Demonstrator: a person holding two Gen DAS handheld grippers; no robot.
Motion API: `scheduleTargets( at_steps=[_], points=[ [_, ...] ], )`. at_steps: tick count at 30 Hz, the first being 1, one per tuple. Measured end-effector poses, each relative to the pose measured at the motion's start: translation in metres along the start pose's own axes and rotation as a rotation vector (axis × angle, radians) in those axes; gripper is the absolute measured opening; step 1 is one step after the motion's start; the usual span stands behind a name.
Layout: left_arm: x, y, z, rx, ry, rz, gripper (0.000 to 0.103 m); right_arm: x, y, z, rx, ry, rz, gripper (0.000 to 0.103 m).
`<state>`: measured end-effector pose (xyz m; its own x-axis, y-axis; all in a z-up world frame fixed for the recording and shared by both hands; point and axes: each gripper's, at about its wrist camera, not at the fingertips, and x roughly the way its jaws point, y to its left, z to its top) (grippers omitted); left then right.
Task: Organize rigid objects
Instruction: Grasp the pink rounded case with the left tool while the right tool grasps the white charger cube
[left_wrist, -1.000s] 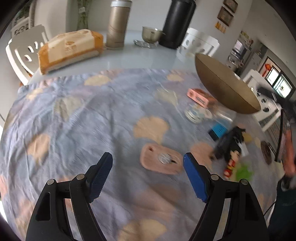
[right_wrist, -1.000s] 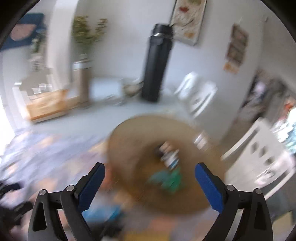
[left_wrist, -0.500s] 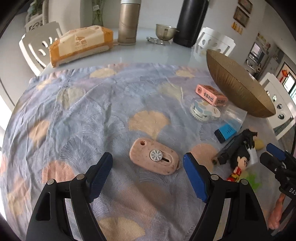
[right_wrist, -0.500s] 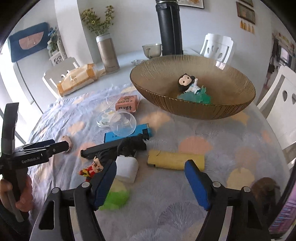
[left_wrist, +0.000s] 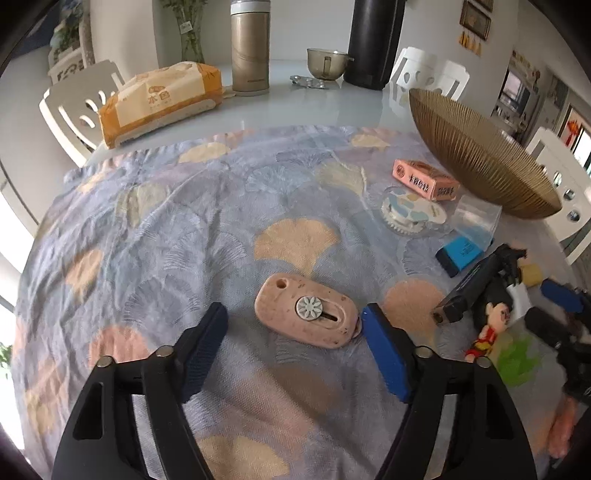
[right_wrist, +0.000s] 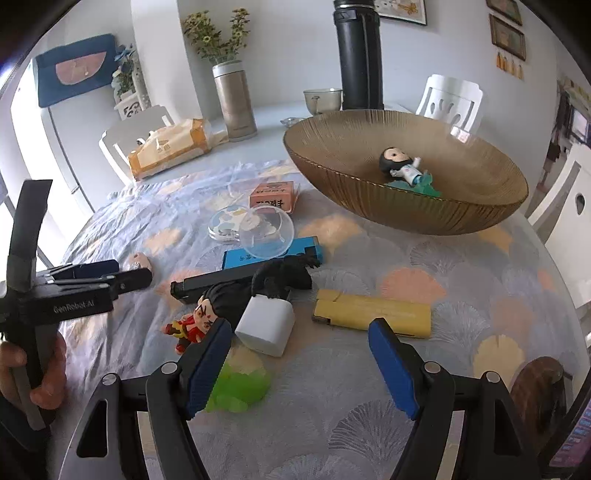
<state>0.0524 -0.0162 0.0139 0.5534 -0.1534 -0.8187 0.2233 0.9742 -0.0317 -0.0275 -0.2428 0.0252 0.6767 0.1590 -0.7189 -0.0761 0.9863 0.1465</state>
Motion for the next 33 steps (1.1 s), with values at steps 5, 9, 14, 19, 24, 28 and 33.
scheduleTargets(
  at_steps=[5, 9, 14, 19, 24, 28, 33],
  points=[
    [-0.012, 0.016, -0.008, 0.008, 0.019, -0.014, 0.050, 0.001, -0.006, 0.000, 0.024, 0.012, 0.029, 0.076],
    [-0.016, 0.026, -0.011, -0.002, 0.025, -0.036, 0.050, 0.004, -0.001, 0.000, 0.005, 0.021, 0.025, 0.076],
    [-0.004, 0.014, 0.004, 0.004, 0.057, -0.100, 0.051, 0.009, 0.004, 0.000, 0.027, 0.060, 0.041, 0.061],
    [0.007, 0.000, 0.012, 0.046, 0.031, -0.033, 0.046, 0.019, 0.014, 0.006, 0.032, 0.095, 0.013, 0.049],
    [0.001, -0.001, 0.007, 0.036, -0.011, -0.048, 0.032, 0.020, 0.017, 0.007, 0.021, 0.078, 0.006, 0.029],
    [-0.020, -0.001, 0.002, 0.022, -0.060, -0.084, 0.032, 0.004, 0.012, 0.005, 0.020, 0.049, 0.027, 0.027],
    [-0.042, -0.008, -0.010, 0.017, -0.122, -0.149, 0.032, -0.022, 0.009, -0.008, -0.043, 0.058, -0.038, 0.026]
  ],
)
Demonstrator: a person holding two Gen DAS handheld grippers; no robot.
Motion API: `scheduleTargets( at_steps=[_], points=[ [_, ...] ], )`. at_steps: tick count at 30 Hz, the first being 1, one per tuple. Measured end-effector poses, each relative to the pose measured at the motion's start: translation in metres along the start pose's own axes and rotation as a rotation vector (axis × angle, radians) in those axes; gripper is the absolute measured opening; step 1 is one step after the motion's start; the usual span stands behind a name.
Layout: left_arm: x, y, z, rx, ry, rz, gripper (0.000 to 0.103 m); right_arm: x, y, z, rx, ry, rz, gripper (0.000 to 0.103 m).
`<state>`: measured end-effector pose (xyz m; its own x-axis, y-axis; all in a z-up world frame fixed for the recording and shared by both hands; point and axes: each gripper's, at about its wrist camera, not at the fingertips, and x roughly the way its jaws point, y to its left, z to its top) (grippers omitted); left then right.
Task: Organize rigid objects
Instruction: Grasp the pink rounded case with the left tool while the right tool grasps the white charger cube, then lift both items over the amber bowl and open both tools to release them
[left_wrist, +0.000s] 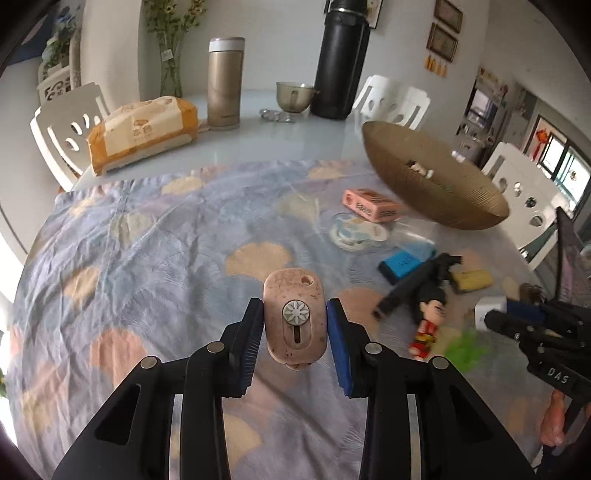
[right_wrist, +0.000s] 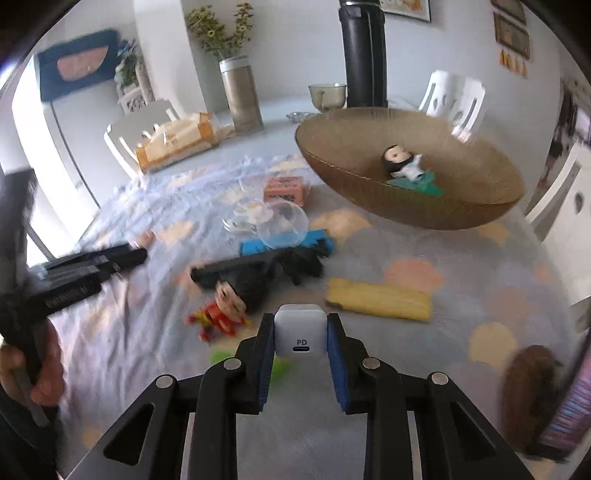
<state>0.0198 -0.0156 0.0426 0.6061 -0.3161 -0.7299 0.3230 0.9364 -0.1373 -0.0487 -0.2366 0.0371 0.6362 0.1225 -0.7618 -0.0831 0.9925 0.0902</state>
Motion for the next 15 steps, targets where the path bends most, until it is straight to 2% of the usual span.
scheduleTargets(
  at_steps=[3, 5, 15],
  points=[
    [0.008, 0.004, -0.004, -0.027, 0.016, -0.023, 0.032, 0.000, -0.009, -0.013, 0.014, 0.028, 0.028, 0.026],
    [0.016, 0.005, -0.005, -0.037, 0.047, -0.009, 0.032, 0.001, -0.011, -0.020, 0.021, 0.030, 0.039, 0.027],
    [0.013, 0.002, -0.007, -0.012, 0.019, 0.018, 0.032, 0.011, -0.006, -0.022, 0.038, 0.054, 0.020, 0.027]
  ],
)
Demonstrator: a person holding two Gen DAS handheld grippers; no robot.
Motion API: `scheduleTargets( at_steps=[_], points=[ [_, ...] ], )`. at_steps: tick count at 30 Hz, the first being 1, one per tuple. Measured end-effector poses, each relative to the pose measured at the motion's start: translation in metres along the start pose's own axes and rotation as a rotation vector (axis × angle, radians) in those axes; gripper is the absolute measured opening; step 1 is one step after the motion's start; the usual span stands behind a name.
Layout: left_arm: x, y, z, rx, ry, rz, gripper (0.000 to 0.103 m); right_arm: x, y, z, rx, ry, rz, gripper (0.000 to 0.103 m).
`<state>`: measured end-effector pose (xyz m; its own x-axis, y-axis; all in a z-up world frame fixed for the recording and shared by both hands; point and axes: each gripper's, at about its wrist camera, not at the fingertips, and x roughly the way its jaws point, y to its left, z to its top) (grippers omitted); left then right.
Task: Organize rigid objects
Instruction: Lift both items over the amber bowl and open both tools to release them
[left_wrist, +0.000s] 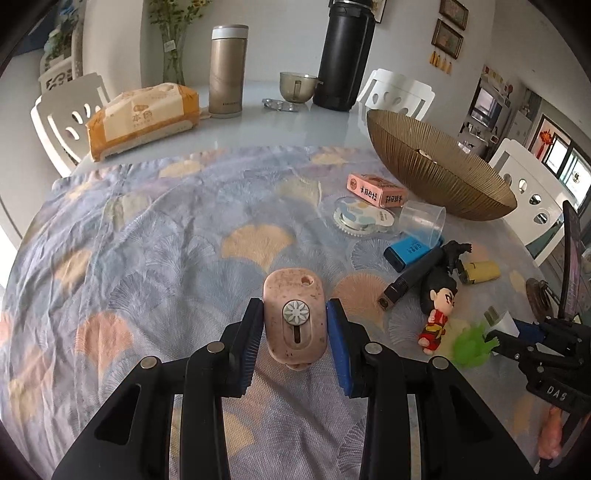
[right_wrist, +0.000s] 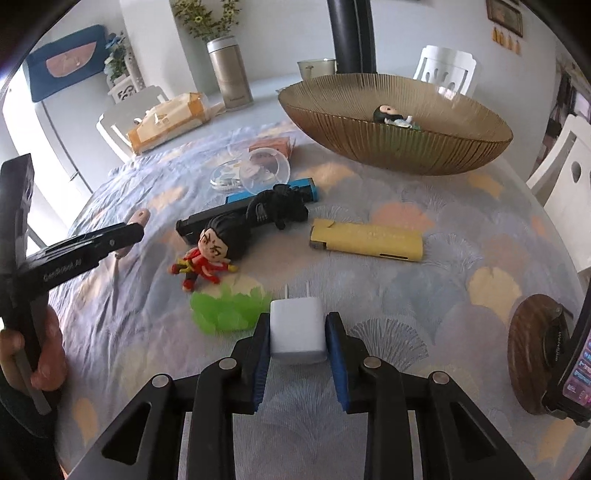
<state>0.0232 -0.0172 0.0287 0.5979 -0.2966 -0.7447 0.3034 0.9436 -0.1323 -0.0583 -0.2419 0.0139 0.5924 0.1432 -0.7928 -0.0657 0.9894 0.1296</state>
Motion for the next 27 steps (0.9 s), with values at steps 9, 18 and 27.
scheduleTargets(
  at_steps=[9, 18, 27],
  points=[
    [-0.035, -0.028, 0.026, 0.076, -0.090, -0.020, 0.032, -0.055, 0.013, 0.022, -0.052, -0.162, -0.079, 0.027],
    [-0.086, -0.100, 0.129, 0.146, -0.308, -0.182, 0.032, -0.134, -0.017, 0.107, 0.078, -0.464, -0.139, 0.027],
    [-0.002, -0.141, 0.139, 0.181, -0.221, -0.212, 0.032, -0.071, -0.066, 0.129, 0.262, -0.316, -0.132, 0.027]
  ],
)
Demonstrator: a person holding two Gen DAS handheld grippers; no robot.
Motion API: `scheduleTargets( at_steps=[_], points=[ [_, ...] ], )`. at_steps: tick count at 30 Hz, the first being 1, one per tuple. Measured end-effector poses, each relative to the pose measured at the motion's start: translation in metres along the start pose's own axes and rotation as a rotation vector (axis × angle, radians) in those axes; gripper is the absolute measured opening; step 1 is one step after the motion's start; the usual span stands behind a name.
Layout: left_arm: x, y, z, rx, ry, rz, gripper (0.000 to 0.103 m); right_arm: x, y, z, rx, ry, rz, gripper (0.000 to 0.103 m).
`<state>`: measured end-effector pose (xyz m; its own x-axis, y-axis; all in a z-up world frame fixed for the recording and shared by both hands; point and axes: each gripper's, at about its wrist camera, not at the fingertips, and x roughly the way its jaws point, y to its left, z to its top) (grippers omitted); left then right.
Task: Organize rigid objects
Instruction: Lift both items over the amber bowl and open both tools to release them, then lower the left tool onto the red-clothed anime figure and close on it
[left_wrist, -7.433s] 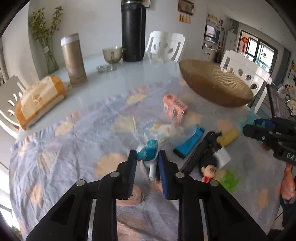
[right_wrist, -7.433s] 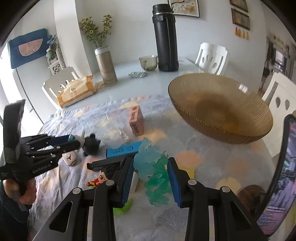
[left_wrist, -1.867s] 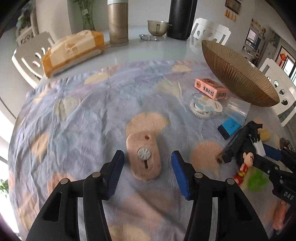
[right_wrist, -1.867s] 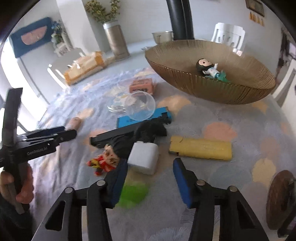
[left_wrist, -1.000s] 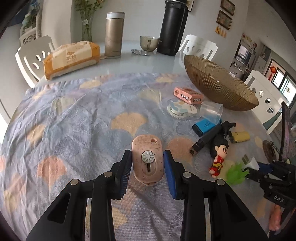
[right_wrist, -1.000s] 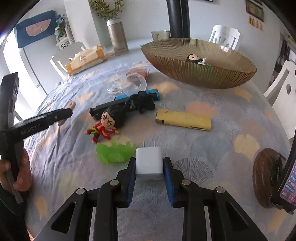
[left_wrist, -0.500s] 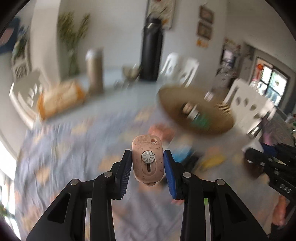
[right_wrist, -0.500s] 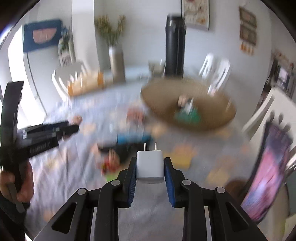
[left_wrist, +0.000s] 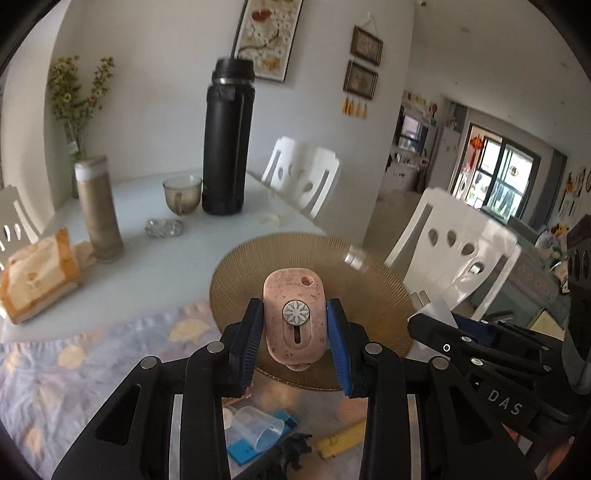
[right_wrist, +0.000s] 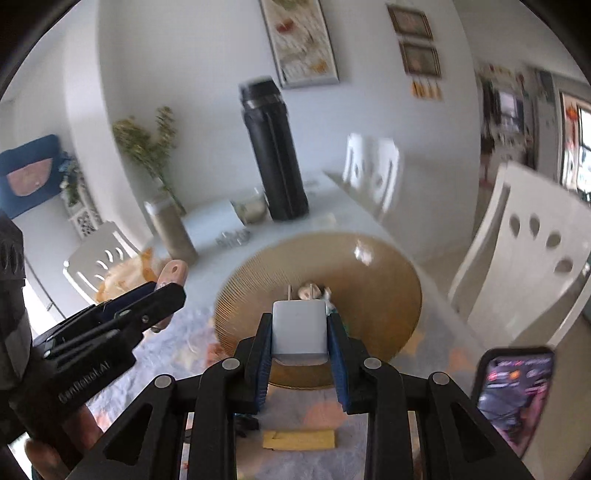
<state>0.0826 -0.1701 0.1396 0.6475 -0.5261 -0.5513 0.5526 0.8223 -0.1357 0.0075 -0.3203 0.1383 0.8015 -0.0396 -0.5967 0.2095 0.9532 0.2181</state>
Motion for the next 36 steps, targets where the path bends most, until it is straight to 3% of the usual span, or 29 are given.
scheduleTargets(
  at_steps=[4, 8, 9, 10, 11, 12, 17, 21, 23, 31, 36],
  points=[
    [0.024, -0.001, -0.010, 0.001, 0.036, 0.016, 0.032, 0.027, -0.013, -0.007, 0.029, 0.067, -0.051, 0.027],
    [0.030, -0.005, -0.009, 0.020, 0.045, 0.016, 0.034, 0.041, -0.018, -0.003, 0.038, 0.075, -0.060, 0.027],
    [0.029, -0.004, -0.008, 0.012, 0.056, 0.014, 0.052, 0.045, -0.019, -0.002, 0.040, 0.086, -0.061, 0.029],
    [0.029, -0.001, -0.007, -0.002, 0.063, 0.018, 0.068, 0.046, -0.020, -0.001, 0.050, 0.096, -0.062, 0.038],
    [0.023, 0.008, -0.005, -0.033, 0.050, 0.018, 0.074, 0.044, -0.023, 0.000, 0.062, 0.088, -0.070, 0.048],
    [0.016, 0.013, -0.005, -0.045, 0.030, 0.012, 0.077, 0.039, -0.025, 0.000, 0.068, 0.065, -0.059, 0.051],
    [-0.028, 0.048, -0.013, -0.106, 0.009, 0.010, 0.077, 0.009, -0.015, -0.004, 0.024, 0.018, -0.031, 0.051],
    [-0.062, 0.068, -0.033, -0.134, 0.009, 0.029, 0.077, -0.009, 0.005, -0.019, -0.042, 0.045, 0.034, 0.052],
    [-0.069, 0.073, -0.049, -0.141, 0.044, 0.042, 0.077, -0.015, 0.018, -0.034, -0.083, 0.062, 0.063, 0.052],
    [-0.044, 0.078, -0.115, -0.122, 0.225, 0.046, 0.076, -0.008, 0.048, -0.119, -0.247, 0.208, 0.215, 0.054],
    [-0.038, 0.064, -0.137, -0.063, 0.290, -0.059, 0.076, -0.005, 0.044, -0.145, -0.275, 0.262, 0.235, 0.054]
  ],
)
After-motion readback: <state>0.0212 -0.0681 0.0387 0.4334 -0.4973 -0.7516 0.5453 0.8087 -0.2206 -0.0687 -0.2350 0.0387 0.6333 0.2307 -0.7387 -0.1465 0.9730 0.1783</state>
